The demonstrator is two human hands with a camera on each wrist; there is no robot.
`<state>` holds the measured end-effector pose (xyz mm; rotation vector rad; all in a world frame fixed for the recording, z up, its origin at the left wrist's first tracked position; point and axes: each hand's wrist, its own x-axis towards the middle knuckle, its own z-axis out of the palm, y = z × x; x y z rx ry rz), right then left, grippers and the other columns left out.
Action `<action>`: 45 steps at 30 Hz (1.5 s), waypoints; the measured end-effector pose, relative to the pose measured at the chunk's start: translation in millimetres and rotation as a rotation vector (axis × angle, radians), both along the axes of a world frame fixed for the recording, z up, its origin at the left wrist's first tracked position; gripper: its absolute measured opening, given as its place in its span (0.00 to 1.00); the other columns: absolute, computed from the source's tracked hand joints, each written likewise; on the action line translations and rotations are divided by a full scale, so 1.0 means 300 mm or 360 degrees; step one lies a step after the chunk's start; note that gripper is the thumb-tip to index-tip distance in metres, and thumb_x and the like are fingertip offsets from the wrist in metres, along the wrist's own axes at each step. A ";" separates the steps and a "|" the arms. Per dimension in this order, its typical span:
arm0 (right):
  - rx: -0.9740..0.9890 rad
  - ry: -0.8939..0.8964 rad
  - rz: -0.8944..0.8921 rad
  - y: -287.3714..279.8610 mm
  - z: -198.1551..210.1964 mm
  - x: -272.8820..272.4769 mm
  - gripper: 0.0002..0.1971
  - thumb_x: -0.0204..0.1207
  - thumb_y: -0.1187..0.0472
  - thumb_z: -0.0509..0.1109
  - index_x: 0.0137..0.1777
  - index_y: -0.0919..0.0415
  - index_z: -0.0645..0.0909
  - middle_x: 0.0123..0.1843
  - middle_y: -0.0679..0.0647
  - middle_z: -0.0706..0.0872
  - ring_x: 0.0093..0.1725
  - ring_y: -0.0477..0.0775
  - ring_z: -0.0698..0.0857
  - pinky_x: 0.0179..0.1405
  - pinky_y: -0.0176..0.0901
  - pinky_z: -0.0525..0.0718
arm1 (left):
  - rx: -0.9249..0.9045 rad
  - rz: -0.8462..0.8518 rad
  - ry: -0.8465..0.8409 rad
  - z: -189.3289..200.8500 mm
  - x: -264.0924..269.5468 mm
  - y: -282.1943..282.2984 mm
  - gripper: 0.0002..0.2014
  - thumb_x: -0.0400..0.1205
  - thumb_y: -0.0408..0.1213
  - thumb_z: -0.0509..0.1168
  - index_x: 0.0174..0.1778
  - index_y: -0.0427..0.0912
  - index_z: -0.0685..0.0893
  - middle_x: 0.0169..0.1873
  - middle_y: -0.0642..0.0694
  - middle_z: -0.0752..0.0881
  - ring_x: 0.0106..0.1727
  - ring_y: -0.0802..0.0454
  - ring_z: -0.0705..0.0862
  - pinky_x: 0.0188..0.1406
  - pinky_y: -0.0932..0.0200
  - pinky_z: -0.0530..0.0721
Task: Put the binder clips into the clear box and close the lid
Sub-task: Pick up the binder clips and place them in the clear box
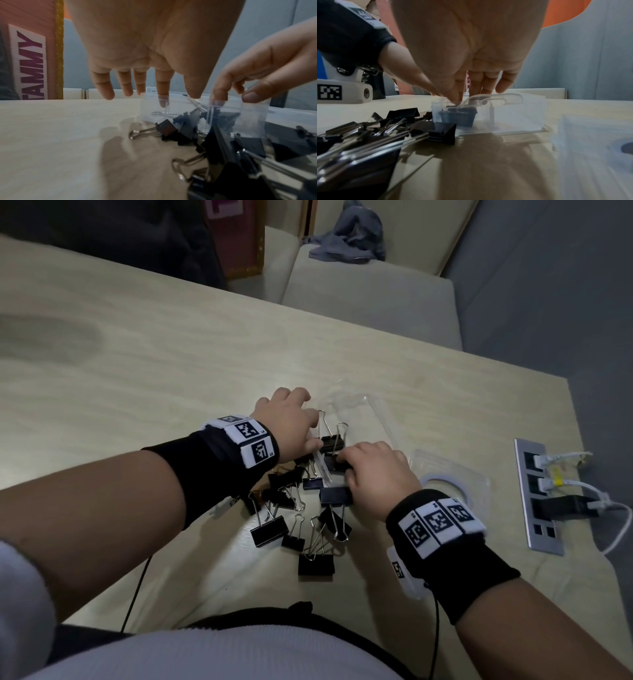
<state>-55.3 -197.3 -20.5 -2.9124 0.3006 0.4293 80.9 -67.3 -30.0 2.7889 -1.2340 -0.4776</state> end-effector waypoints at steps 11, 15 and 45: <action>-0.0107 0.0087 0.0018 0.017 -0.004 -0.011 0.13 0.78 0.57 0.59 0.59 0.52 0.80 0.63 0.50 0.81 0.65 0.57 0.74 0.63 0.53 0.67 | 0.0177 -0.0267 0.0027 -0.006 -0.004 -0.018 0.18 0.84 0.54 0.54 0.69 0.65 0.76 0.86 0.50 0.48 0.85 0.40 0.44 0.78 0.33 0.60; 0.0029 -0.0035 -0.0029 0.028 0.011 -0.039 0.15 0.79 0.58 0.59 0.62 0.52 0.80 0.66 0.51 0.78 0.66 0.57 0.73 0.64 0.53 0.67 | 0.0231 -0.0269 0.0039 0.002 -0.010 -0.005 0.20 0.84 0.55 0.52 0.71 0.63 0.75 0.86 0.49 0.46 0.85 0.40 0.42 0.78 0.32 0.59; 0.0143 -0.0071 0.0104 0.056 -0.043 -0.231 0.09 0.77 0.55 0.66 0.53 0.56 0.82 0.69 0.54 0.73 0.47 0.59 0.85 0.40 0.48 0.83 | 0.0516 -0.1223 0.0030 0.029 -0.160 0.226 0.17 0.79 0.50 0.61 0.63 0.54 0.80 0.60 0.50 0.82 0.59 0.43 0.82 0.53 0.51 0.83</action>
